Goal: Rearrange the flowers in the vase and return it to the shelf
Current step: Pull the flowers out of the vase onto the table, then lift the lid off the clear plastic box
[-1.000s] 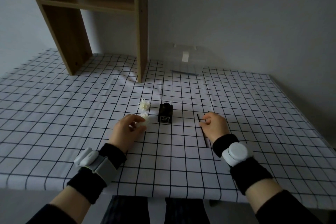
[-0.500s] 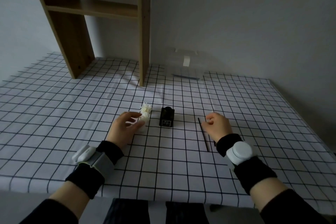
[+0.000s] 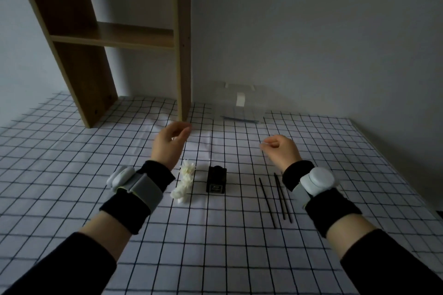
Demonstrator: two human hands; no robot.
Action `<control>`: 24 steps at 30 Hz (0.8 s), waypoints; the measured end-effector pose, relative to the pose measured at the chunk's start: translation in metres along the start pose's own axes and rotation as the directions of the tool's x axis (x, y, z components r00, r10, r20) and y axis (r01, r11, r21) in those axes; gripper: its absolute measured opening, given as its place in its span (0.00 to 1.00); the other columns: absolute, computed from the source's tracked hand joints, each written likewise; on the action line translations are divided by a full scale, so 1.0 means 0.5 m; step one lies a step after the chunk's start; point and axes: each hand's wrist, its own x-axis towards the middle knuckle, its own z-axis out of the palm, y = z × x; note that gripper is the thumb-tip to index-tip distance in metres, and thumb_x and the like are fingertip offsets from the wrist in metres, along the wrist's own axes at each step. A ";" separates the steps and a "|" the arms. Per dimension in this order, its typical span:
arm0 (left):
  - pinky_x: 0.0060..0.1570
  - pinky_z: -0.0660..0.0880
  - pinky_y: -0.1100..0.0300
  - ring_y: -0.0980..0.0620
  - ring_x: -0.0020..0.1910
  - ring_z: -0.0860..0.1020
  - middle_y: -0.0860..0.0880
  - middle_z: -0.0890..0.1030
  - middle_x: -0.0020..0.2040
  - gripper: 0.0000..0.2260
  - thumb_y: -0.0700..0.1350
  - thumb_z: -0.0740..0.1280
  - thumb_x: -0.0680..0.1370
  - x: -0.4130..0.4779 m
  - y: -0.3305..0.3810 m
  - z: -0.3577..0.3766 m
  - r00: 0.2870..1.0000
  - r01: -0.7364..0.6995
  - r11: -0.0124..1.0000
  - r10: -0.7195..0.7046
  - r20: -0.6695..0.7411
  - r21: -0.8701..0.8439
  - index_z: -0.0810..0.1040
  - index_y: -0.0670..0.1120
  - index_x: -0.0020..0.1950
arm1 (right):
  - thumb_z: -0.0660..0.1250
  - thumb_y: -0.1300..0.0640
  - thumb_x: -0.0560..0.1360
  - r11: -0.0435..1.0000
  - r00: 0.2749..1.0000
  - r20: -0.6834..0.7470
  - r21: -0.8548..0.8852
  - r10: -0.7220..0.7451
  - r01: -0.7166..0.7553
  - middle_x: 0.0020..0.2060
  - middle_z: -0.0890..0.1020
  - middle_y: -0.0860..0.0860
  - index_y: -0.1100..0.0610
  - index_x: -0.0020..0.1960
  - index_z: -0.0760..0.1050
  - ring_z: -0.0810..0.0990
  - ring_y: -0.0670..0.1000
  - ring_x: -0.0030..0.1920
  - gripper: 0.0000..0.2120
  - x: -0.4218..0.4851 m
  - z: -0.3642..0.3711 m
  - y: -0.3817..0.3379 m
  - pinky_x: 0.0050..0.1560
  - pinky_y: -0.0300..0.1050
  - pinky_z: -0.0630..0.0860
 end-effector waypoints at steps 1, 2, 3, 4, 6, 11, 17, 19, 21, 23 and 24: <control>0.43 0.70 0.67 0.59 0.44 0.76 0.51 0.79 0.45 0.06 0.44 0.63 0.76 0.020 0.006 0.013 1.000 0.004 1.000 -0.004 0.010 -0.010 0.78 0.48 0.50 | 0.67 0.57 0.73 1.000 1.000 -0.007 0.009 0.003 -0.003 0.52 0.80 0.56 0.61 0.56 0.75 0.76 0.50 0.46 0.13 0.019 -0.002 -0.006 0.48 0.42 0.71; 0.43 0.70 0.67 0.59 0.44 0.76 0.51 0.79 0.45 0.06 0.44 0.63 0.76 0.042 0.011 0.026 1.000 0.007 1.000 -0.007 0.018 -0.008 0.78 0.48 0.51 | 0.67 0.56 0.73 1.000 1.000 -0.017 0.018 0.006 -0.006 0.53 0.80 0.56 0.61 0.57 0.75 0.76 0.50 0.47 0.14 0.041 -0.003 -0.011 0.49 0.42 0.71; 0.43 0.70 0.67 0.58 0.44 0.76 0.51 0.79 0.46 0.06 0.44 0.64 0.76 0.065 0.014 0.040 1.000 0.008 1.000 -0.008 0.022 0.005 0.78 0.48 0.52 | 0.67 0.56 0.73 1.000 1.000 -0.027 0.021 0.010 -0.009 0.53 0.80 0.57 0.61 0.57 0.74 0.76 0.50 0.48 0.15 0.063 -0.003 -0.016 0.50 0.42 0.71; 0.43 0.69 0.67 0.57 0.44 0.76 0.51 0.79 0.47 0.07 0.44 0.64 0.76 0.091 0.015 0.055 1.000 0.011 1.000 -0.012 0.025 0.015 0.77 0.47 0.53 | 0.67 0.56 0.73 1.000 0.999 -0.037 0.023 0.014 -0.013 0.54 0.80 0.57 0.61 0.58 0.74 0.76 0.51 0.49 0.16 0.090 -0.004 -0.018 0.52 0.43 0.71; 0.48 0.70 0.64 0.53 0.49 0.76 0.48 0.79 0.50 0.11 0.44 0.64 0.75 0.124 0.017 0.079 0.999 0.038 0.999 -0.038 0.031 0.020 0.77 0.45 0.57 | 0.67 0.56 0.73 0.999 0.998 -0.050 0.024 0.023 -0.022 0.56 0.79 0.58 0.62 0.59 0.73 0.76 0.53 0.52 0.17 0.124 -0.003 -0.021 0.56 0.45 0.72; 0.52 0.68 0.62 0.46 0.58 0.75 0.43 0.77 0.58 0.17 0.43 0.64 0.75 0.239 -0.009 0.157 0.990 0.120 0.992 -0.121 0.064 0.033 0.71 0.42 0.64 | 0.65 0.53 0.74 0.996 0.994 -0.069 0.005 0.088 -0.088 0.63 0.75 0.59 0.62 0.65 0.69 0.73 0.58 0.63 0.22 0.246 0.008 -0.011 0.65 0.53 0.69; 0.61 0.65 0.59 0.45 0.66 0.69 0.43 0.70 0.69 0.24 0.48 0.64 0.76 0.347 -0.056 0.231 0.960 0.266 0.963 -0.260 0.102 -0.048 0.64 0.45 0.70 | 0.62 0.52 0.75 0.986 0.981 -0.119 0.090 0.153 -0.143 0.53 0.75 0.60 0.62 0.56 0.72 0.74 0.57 0.53 0.15 0.359 0.027 0.002 0.55 0.49 0.70; 0.61 0.63 0.60 0.45 0.68 0.67 0.44 0.67 0.71 0.25 0.51 0.63 0.76 0.374 -0.075 0.254 0.945 0.316 0.947 -0.308 0.112 -0.063 0.63 0.46 0.71 | 0.59 0.51 0.76 0.978 0.979 -0.099 0.120 0.180 -0.168 0.47 0.73 0.59 0.60 0.49 0.71 0.72 0.54 0.47 0.12 0.391 0.035 0.013 0.52 0.48 0.70; 0.64 0.62 0.58 0.46 0.69 0.65 0.45 0.65 0.72 0.26 0.51 0.63 0.76 0.378 -0.079 0.259 0.937 0.339 0.934 -0.325 0.125 -0.110 0.62 0.46 0.72 | 0.59 0.51 0.77 0.970 0.976 -0.090 0.164 0.197 -0.181 0.48 0.77 0.63 0.66 0.50 0.74 0.74 0.57 0.46 0.17 0.396 0.038 0.016 0.54 0.50 0.73; 0.69 0.63 0.55 0.45 0.70 0.66 0.45 0.65 0.73 0.26 0.51 0.63 0.76 0.377 -0.077 0.259 0.937 0.338 0.935 -0.324 0.128 -0.109 0.62 0.46 0.72 | 0.60 0.53 0.76 0.972 0.980 -0.111 0.185 0.164 -0.141 0.43 0.75 0.67 0.72 0.46 0.73 0.72 0.62 0.42 0.19 0.393 0.042 0.015 0.48 0.47 0.70; 0.70 0.63 0.52 0.45 0.69 0.66 0.45 0.65 0.73 0.26 0.51 0.63 0.76 0.370 -0.073 0.258 0.939 0.332 0.938 -0.319 0.129 -0.099 0.62 0.45 0.72 | 0.61 0.54 0.76 0.971 0.981 -0.114 0.200 0.155 -0.131 0.39 0.73 0.63 0.72 0.44 0.72 0.69 0.58 0.39 0.19 0.388 0.043 0.016 0.45 0.47 0.68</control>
